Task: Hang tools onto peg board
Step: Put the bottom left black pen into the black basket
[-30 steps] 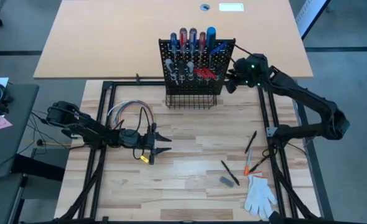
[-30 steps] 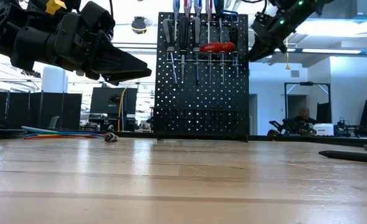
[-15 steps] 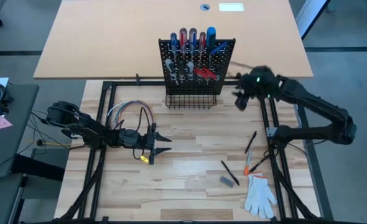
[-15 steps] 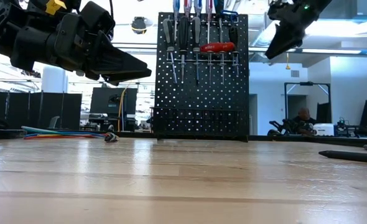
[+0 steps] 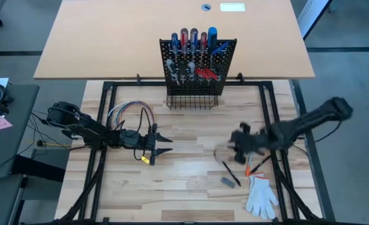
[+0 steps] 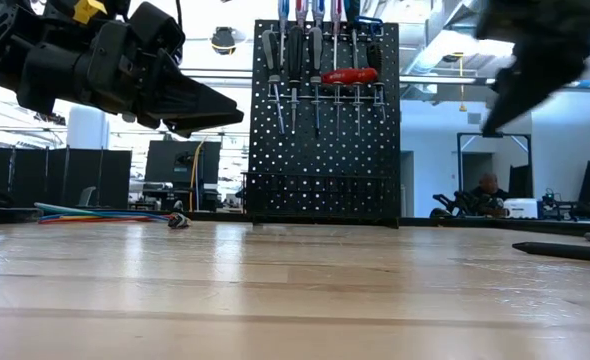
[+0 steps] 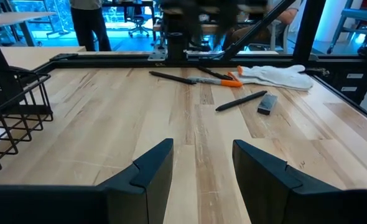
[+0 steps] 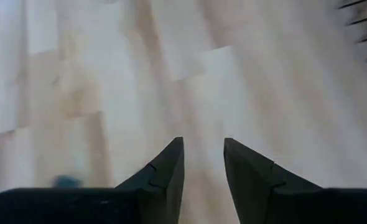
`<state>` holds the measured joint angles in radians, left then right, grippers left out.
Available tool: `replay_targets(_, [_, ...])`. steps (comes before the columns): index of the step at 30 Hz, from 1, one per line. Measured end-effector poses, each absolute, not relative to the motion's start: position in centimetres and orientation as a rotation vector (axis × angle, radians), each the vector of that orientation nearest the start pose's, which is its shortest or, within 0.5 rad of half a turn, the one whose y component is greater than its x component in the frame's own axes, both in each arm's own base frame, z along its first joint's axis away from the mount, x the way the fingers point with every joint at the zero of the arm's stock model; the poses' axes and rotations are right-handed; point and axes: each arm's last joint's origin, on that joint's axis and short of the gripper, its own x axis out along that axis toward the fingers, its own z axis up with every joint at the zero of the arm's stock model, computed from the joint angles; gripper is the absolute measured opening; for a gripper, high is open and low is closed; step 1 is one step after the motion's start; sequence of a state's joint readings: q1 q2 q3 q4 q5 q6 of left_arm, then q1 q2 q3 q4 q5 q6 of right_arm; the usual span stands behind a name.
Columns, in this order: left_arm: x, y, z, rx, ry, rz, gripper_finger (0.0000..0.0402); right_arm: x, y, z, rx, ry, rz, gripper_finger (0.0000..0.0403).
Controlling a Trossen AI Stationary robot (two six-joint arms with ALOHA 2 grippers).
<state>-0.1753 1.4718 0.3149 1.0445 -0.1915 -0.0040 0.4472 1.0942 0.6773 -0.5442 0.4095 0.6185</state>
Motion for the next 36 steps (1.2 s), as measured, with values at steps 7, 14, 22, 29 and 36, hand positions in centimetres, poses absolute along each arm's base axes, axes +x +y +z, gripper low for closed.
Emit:
replay_targets(7, [24.0,-3.7,15.5,0.013,0.110,0.017,0.0162,19.3,14.0,16.4,0.333,0.866,-0.255,0.0126])
replay_targets(14, [24.0,-3.7,15.5,0.022,0.109,0.018,0.0162,19.8,14.7,11.8,0.322,0.974,-0.405,0.0195])
replay_targets(22, [24.0,-3.6,15.5,0.023,0.112,0.018,0.0162,19.8,14.7,10.0,0.284,1.022,-0.486,0.0159])
replay_targets(29, [24.0,-3.6,15.5,0.022,0.111,0.018,0.0162,19.9,14.4,9.9,0.178,1.039,-0.454,0.0024])
replay_targets(36, [24.0,-3.6,15.5,0.019,0.109,0.018,0.0162,22.0,12.4,11.5,-0.117,0.920,-0.493,0.0019])
